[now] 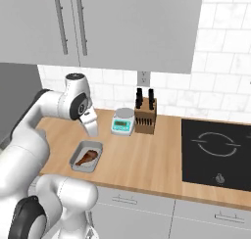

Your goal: Take the meat container that has the chicken drumstick and place it on the second highest rack of the freezer. Then take the vegetable container that has the squash and sweet potato and place it on the highest rack of the freezer.

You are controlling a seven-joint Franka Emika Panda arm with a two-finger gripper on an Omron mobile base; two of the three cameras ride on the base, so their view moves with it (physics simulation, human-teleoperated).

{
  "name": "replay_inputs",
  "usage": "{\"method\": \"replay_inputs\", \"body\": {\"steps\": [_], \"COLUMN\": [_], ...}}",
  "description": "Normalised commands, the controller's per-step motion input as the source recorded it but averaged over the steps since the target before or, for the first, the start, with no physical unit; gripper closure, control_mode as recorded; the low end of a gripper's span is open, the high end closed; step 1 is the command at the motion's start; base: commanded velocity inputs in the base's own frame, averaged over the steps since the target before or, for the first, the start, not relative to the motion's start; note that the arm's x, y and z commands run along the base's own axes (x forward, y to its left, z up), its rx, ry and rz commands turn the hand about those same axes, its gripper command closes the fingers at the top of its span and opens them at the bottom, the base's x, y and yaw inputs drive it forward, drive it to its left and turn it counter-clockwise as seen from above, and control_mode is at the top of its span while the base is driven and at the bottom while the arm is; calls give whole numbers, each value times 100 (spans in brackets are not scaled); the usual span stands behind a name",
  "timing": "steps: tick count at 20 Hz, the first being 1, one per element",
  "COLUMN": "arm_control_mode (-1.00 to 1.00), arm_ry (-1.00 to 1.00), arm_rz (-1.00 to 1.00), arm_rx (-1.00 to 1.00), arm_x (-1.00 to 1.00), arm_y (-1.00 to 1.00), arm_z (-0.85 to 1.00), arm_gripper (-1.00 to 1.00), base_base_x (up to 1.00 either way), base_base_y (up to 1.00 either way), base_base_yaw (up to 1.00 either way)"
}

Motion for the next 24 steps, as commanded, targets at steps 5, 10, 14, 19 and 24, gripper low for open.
{"method": "replay_inputs", "body": {"steps": [5,10,14,19,24], "arm_control_mode": [-100,-100,-100,-100,-100], "arm_ry": [7,6,11,10,6], "arm_rz": [0,0,0,0,0], "arm_rx": [2,4,5,2,2], "arm_x": [-49,-70,-2,24,0], "arm_y": [-1,0,-3,-11,-6], "arm_z": [-58,-48,-39,-57,-42], "arm_gripper": [-100,-100,-100,-100,-100], "base_base_x": [0,0,0,0,0], "base_base_y": [0,0,0,0,0], "base_base_yaw": [0,0,0,0,0]}}
